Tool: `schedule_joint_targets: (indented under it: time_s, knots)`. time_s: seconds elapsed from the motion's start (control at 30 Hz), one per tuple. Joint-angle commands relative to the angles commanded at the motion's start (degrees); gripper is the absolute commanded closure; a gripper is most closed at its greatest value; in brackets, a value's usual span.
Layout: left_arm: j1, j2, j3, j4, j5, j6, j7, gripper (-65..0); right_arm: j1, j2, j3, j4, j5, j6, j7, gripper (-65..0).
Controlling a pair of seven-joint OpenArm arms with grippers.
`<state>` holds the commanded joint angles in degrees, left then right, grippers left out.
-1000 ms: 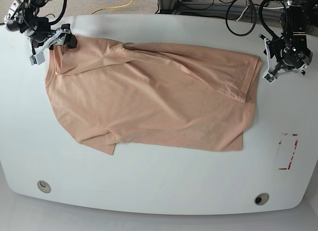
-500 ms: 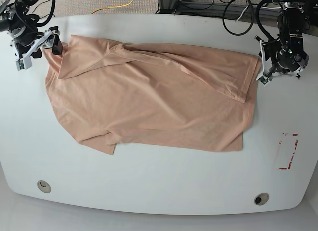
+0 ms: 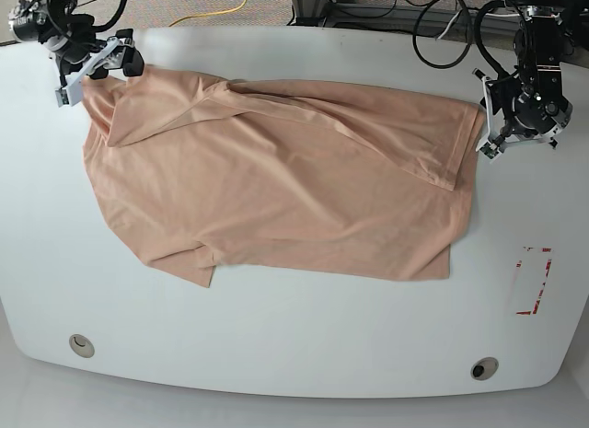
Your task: Layout the t-shirt on the table in an organized manner, then fold the t-shirt properly
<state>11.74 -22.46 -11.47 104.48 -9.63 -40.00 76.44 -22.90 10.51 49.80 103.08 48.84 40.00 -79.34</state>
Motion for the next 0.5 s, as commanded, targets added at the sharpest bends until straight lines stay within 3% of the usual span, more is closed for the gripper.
schedule_joint_targets:
  time_s: [0.2, 0.5]
  knots:
    - [0.1, 0.0, 0.0, 0.0, 0.0, 0.0, 0.0, -20.7, 0.7, 1.8, -3.3, -6.3, 0.1, 0.0, 1.7, -46.8]
    - [0.2, 0.0, 0.0, 0.0, 0.1, 0.0, 0.0, -20.7, 0.9, 1.3, -5.0, -6.3, 0.3, 0.0, 1.9, -45.8]
